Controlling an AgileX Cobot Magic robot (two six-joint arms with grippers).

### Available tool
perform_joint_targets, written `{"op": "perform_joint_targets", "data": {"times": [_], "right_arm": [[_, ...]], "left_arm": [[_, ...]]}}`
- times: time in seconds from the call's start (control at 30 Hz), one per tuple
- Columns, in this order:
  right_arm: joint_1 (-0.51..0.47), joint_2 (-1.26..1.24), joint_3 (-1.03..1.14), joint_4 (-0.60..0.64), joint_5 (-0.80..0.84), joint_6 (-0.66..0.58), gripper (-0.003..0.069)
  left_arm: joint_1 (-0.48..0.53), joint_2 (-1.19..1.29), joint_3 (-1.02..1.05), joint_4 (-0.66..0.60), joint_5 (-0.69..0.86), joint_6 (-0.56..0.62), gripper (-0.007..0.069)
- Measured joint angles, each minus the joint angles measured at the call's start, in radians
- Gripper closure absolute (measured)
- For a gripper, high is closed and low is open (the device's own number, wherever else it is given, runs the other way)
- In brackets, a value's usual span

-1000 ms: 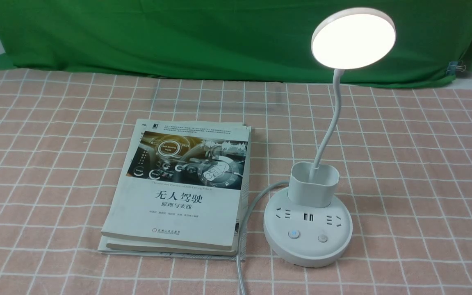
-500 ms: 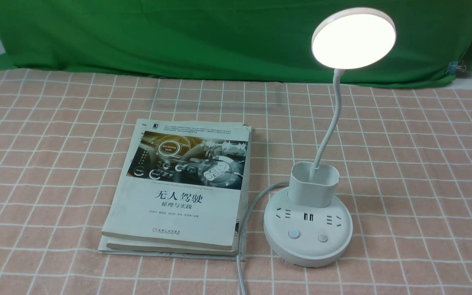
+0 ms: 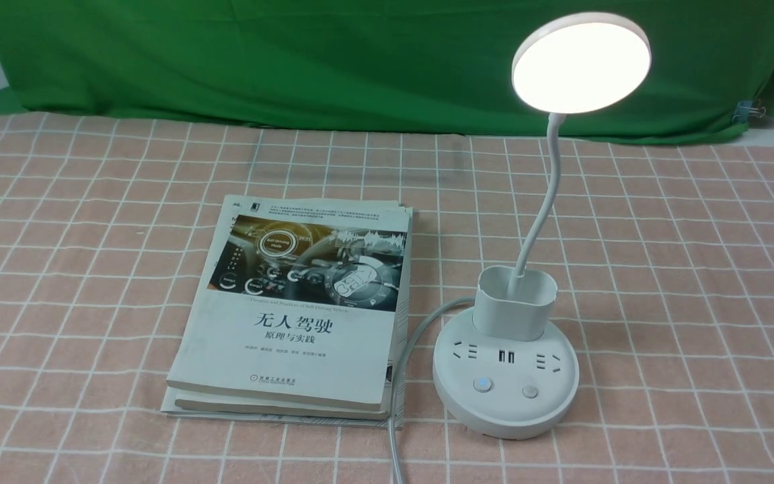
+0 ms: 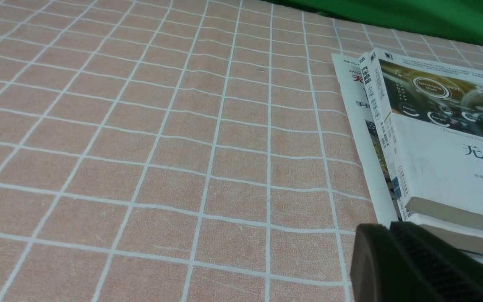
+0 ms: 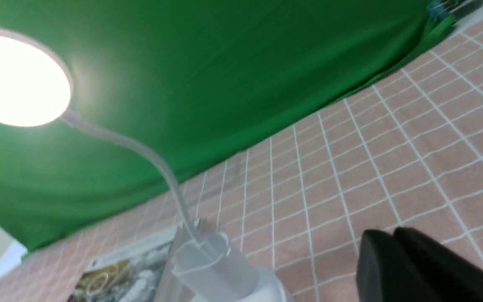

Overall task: Turn off the table lamp on the pink coffee tablecloth by hand.
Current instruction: 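Press the power button on the lamp base to turn the lamp off with the right gripper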

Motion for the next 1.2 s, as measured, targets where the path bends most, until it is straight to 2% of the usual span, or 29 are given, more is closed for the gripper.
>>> {"op": "perform_joint_targets", "data": {"times": [0.07, 0.13, 0.17, 0.23, 0.3, 0.43, 0.6, 0.77, 0.87, 1.2], "right_arm": [[0.027, 0.077, -0.096, 0.000, 0.098, -0.074, 0.0614], [0.068, 0.203, -0.239, 0.000, 0.264, -0.165, 0.0616], [0.072, 0.216, -0.252, 0.000, 0.264, -0.165, 0.0616], [0.104, 0.419, -0.411, -0.001, 0.493, -0.251, 0.0616], [0.113, 0.568, -0.512, -0.002, 0.641, -0.309, 0.0616], [0.114, 0.806, -0.635, -0.003, 0.793, -0.398, 0.0617], [0.166, 1.015, -0.696, -0.010, 0.811, -0.437, 0.0619], [0.362, 1.251, -0.788, -0.019, 0.761, -0.406, 0.0619], [0.432, 1.357, -0.840, -0.037, 0.705, -0.377, 0.0619], [0.463, 1.562, -0.946, -0.054, 0.555, -0.354, 0.0619]], "left_arm": [[0.000, 0.000, 0.000, 0.000, 0.000, 0.000, 0.0618], [0.000, 0.000, 0.000, 0.000, 0.000, 0.000, 0.0618], [0.000, 0.000, 0.000, 0.000, 0.000, 0.000, 0.0618], [0.000, 0.000, 0.000, 0.000, 0.000, 0.000, 0.0618], [0.000, 0.000, 0.000, 0.000, 0.000, 0.000, 0.0618], [0.000, 0.000, 0.000, 0.000, 0.000, 0.000, 0.0618], [0.000, 0.000, 0.000, 0.000, 0.000, 0.000, 0.0618], [0.000, 0.000, 0.000, 0.000, 0.000, 0.000, 0.0618], [0.000, 0.000, 0.000, 0.000, 0.000, 0.000, 0.0618], [0.000, 0.000, 0.000, 0.000, 0.000, 0.000, 0.0618]]}}
